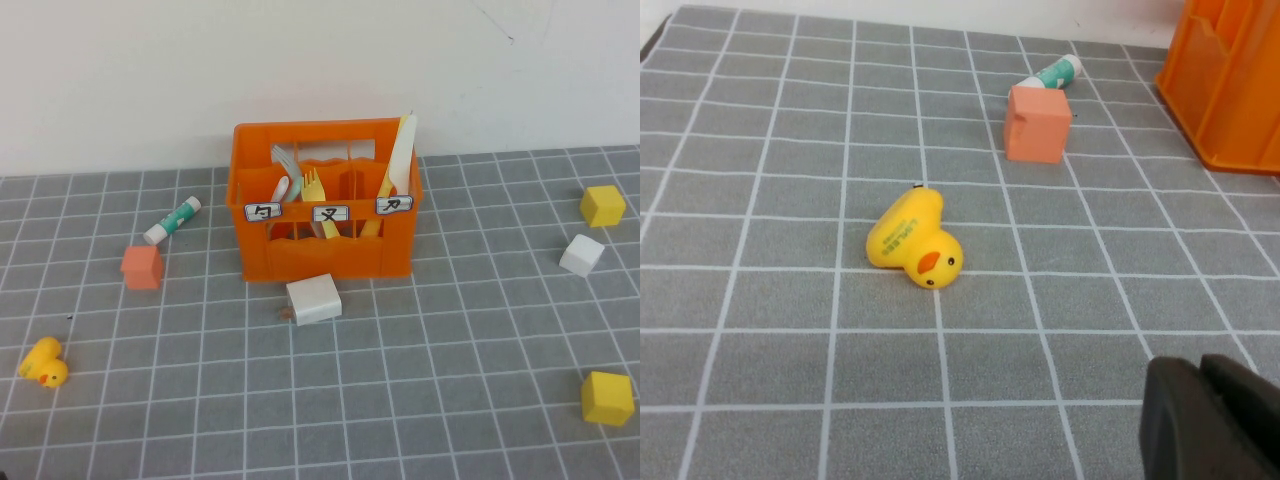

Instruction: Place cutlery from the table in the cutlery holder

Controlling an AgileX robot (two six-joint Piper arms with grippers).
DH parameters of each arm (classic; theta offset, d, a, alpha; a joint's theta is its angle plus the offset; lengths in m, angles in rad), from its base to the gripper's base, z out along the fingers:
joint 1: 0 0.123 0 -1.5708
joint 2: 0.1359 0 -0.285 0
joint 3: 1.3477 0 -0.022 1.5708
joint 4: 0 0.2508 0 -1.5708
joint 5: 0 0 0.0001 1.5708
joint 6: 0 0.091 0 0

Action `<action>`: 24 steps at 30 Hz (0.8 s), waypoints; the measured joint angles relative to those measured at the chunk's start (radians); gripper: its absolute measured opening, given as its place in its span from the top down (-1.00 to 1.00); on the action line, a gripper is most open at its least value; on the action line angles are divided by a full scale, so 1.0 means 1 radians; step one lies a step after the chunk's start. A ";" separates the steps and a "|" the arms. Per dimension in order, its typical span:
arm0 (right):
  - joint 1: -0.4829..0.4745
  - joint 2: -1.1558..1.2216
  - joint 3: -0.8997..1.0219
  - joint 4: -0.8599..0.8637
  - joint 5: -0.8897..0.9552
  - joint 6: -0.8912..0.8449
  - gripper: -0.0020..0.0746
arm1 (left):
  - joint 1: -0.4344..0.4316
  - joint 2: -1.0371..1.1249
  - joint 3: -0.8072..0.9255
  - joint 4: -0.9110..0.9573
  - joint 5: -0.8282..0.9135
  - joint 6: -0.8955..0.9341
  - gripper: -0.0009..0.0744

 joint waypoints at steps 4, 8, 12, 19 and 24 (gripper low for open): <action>0.000 0.000 0.000 0.000 0.000 0.000 0.95 | 0.000 0.000 0.000 0.000 0.000 0.004 0.98; 0.000 0.000 0.000 0.000 0.000 0.000 0.95 | 0.000 0.000 0.000 0.000 0.000 0.004 0.98; 0.000 0.000 0.000 0.000 0.000 0.000 0.95 | 0.000 0.000 0.000 0.000 0.000 0.004 0.98; 0.000 0.000 0.000 0.000 0.000 0.000 0.95 | 0.000 0.000 0.000 0.000 0.000 0.005 0.98; -0.091 -0.031 0.000 -0.032 0.000 -0.032 0.95 | 0.000 0.000 0.000 -0.001 0.000 0.005 0.98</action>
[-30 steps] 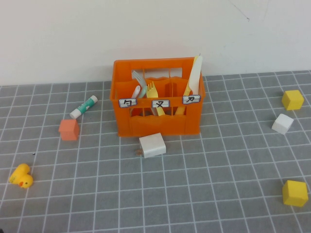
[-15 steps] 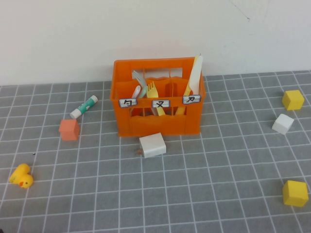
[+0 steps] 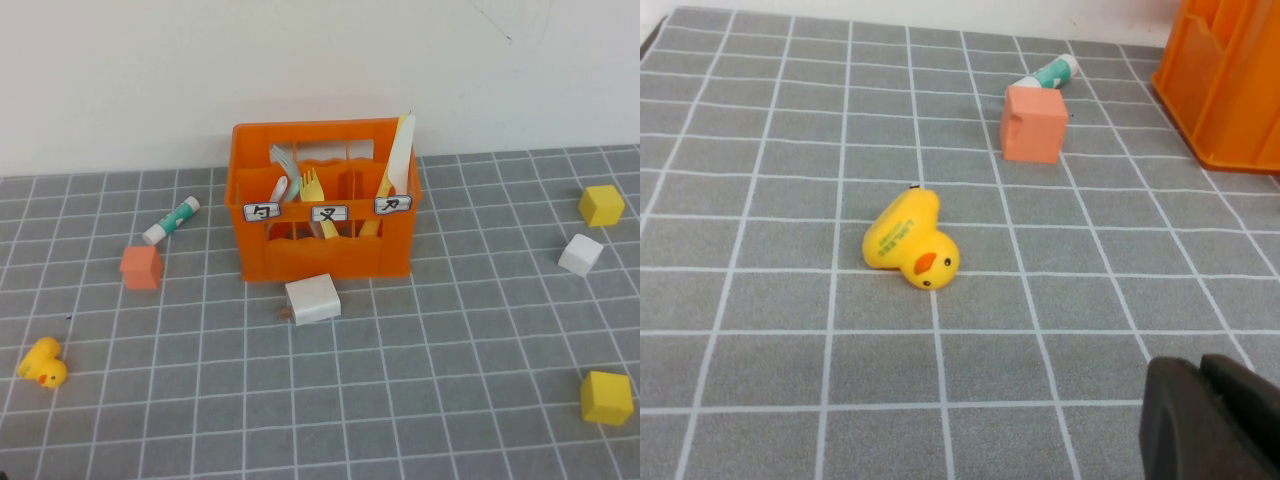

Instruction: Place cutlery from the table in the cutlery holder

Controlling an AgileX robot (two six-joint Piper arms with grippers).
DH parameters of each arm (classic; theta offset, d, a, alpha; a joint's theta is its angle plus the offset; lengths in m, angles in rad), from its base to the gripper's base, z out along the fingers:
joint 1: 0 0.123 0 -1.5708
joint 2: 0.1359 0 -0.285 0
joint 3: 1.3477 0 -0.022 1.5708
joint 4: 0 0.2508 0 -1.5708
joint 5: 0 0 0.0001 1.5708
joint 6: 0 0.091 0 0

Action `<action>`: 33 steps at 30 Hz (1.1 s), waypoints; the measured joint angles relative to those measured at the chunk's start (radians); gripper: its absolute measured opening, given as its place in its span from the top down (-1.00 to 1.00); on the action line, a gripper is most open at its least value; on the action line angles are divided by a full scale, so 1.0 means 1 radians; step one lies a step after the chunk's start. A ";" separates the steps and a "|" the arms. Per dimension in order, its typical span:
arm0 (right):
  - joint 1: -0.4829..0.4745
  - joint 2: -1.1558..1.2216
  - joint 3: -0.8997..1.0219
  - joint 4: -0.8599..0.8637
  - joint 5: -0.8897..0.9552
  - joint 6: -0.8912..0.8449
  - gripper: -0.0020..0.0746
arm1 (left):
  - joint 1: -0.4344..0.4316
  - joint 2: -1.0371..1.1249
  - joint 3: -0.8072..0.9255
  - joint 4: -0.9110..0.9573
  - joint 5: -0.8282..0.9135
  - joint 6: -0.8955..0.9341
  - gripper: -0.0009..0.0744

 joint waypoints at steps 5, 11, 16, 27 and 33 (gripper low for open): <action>-0.255 0.000 0.061 0.065 -0.064 -0.002 0.95 | 0.000 0.000 0.000 -0.004 0.000 0.000 0.98; -0.493 0.000 0.150 0.187 -0.107 -0.004 0.95 | 0.000 0.000 0.000 -0.004 0.000 0.000 0.98; -0.599 0.000 0.214 0.190 -0.107 -0.004 0.95 | 0.000 0.000 0.000 -0.004 0.000 0.000 0.98; -0.606 0.000 0.228 0.190 -0.111 -0.010 0.95 | 0.000 0.000 0.000 -0.004 0.000 0.002 0.98; -0.606 -0.007 0.237 0.180 -0.113 0.012 0.95 | 0.000 0.000 0.000 -0.004 0.000 0.006 0.98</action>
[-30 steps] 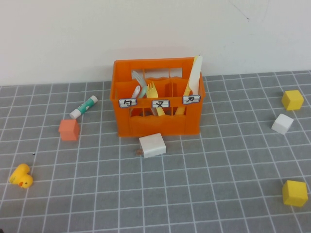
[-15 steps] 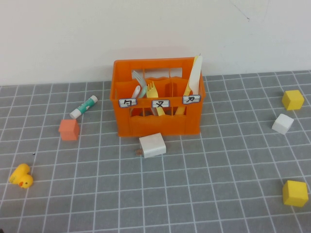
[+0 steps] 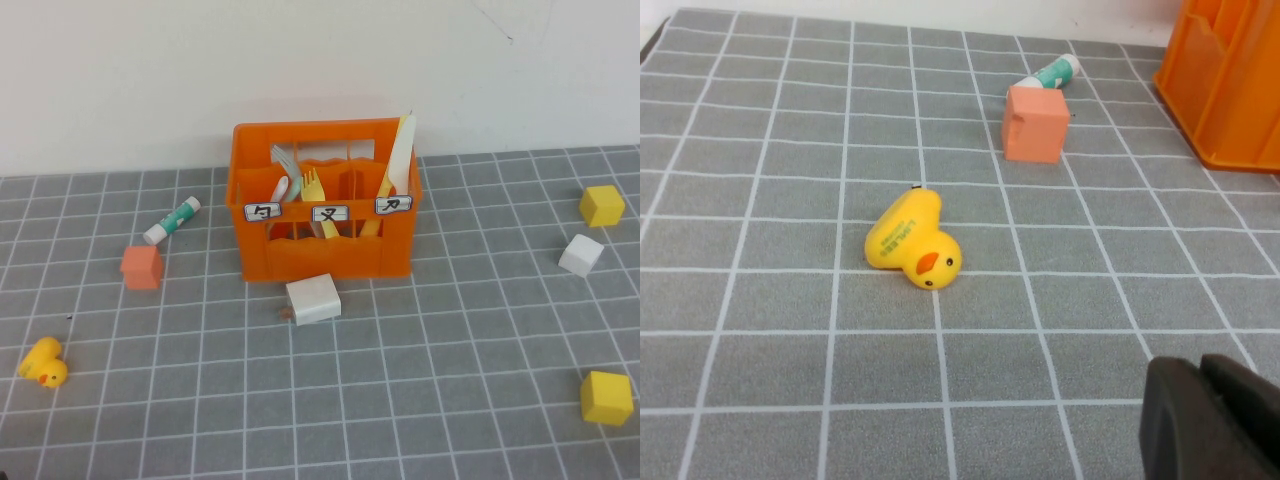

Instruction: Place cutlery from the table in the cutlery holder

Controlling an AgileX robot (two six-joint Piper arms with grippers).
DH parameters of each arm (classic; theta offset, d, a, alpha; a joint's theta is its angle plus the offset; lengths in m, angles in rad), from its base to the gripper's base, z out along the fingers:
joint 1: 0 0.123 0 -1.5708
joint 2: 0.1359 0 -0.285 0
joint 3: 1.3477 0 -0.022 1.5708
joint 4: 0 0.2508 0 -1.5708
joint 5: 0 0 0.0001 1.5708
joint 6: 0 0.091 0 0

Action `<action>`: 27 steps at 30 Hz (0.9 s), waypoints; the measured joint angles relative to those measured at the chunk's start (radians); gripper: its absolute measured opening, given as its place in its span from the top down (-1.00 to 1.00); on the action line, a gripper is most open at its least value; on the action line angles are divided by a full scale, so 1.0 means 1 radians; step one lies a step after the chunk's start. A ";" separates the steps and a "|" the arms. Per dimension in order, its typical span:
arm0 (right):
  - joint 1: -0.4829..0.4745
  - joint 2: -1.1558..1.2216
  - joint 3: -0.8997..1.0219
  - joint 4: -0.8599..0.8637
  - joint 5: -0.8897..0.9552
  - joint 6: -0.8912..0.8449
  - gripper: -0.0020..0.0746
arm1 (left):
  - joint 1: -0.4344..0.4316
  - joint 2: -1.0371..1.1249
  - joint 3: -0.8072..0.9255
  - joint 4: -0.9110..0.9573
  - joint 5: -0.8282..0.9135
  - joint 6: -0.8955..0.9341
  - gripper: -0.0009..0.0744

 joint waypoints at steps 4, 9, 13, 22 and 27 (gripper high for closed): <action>0.000 -0.044 0.012 -0.111 -0.016 0.188 0.95 | 0.000 0.000 0.000 0.000 0.000 0.000 0.98; 0.000 -0.050 0.012 -0.278 -0.020 0.405 0.95 | 0.000 0.000 0.000 0.000 0.000 0.002 0.98; 0.000 -0.050 0.012 -0.319 -0.020 0.490 0.95 | 0.000 0.000 0.000 0.000 0.000 0.002 0.98; 0.000 -0.051 0.012 -0.330 -0.020 0.491 0.95 | 0.000 0.000 0.000 0.000 0.000 0.002 0.98; 0.000 -0.051 0.012 -0.330 -0.020 0.490 0.95 | 0.000 0.000 0.000 0.000 0.000 0.002 0.98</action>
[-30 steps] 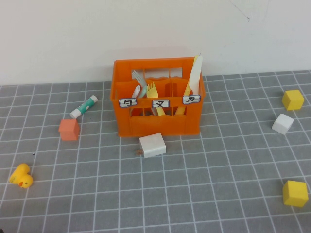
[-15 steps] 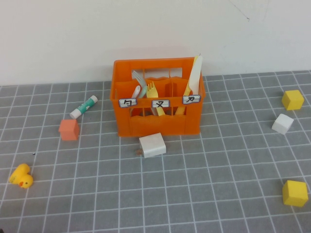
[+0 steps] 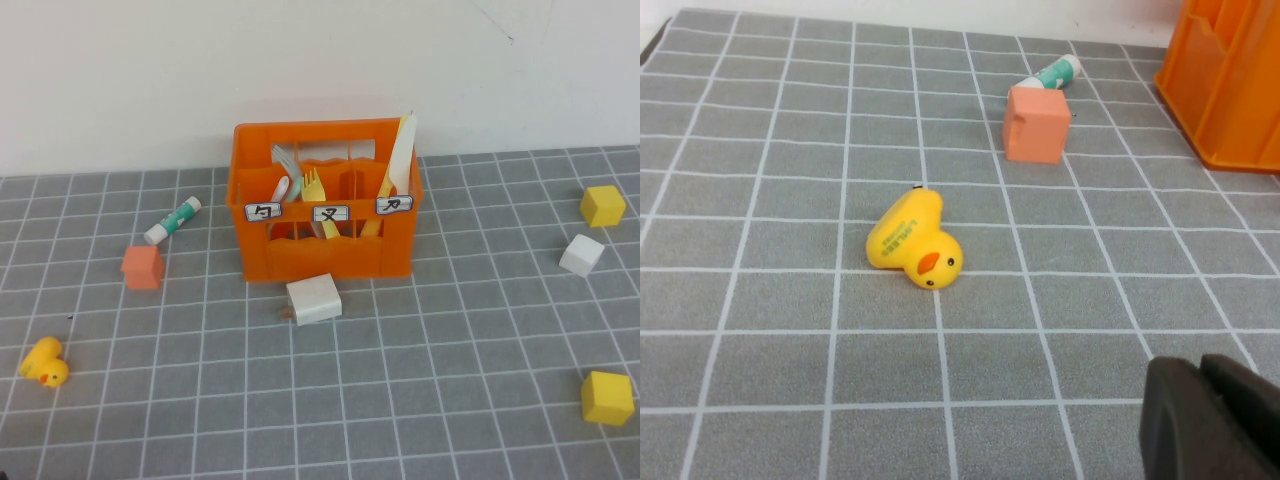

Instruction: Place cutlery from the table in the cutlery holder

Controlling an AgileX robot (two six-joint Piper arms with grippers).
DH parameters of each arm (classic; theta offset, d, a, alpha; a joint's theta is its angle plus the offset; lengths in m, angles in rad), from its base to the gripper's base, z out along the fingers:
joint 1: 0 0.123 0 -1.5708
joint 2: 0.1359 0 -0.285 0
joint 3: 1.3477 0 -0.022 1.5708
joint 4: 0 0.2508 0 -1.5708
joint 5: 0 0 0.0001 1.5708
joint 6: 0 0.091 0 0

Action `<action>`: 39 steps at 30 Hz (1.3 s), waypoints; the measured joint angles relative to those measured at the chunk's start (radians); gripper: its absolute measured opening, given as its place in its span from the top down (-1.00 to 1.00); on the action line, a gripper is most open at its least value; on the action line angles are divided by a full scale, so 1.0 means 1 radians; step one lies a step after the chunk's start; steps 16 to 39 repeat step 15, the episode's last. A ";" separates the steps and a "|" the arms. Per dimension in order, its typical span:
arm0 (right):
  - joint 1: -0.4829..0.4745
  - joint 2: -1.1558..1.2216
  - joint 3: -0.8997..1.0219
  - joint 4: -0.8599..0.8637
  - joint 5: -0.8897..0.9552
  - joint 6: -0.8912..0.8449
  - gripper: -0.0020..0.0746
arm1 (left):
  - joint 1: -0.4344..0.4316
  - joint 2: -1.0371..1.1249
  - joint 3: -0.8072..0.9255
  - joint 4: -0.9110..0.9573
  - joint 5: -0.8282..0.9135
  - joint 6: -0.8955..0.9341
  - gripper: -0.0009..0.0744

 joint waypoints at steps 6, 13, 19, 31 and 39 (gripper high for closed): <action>0.000 0.000 0.000 0.069 0.000 -0.101 0.95 | 0.000 0.000 0.000 0.000 0.000 0.000 0.98; 0.000 0.000 0.000 0.178 0.000 -0.191 0.95 | 0.000 0.000 0.000 0.000 0.000 0.000 0.98; 0.000 0.000 0.000 0.186 0.000 -0.195 0.95 | 0.000 0.000 0.000 0.000 0.000 0.000 0.98; 0.000 0.000 0.000 0.186 0.000 -0.195 0.95 | 0.000 0.000 0.000 0.000 0.000 0.000 0.98; 0.000 0.000 0.000 0.186 0.000 -0.195 0.95 | 0.000 0.000 0.000 0.000 0.000 0.000 0.98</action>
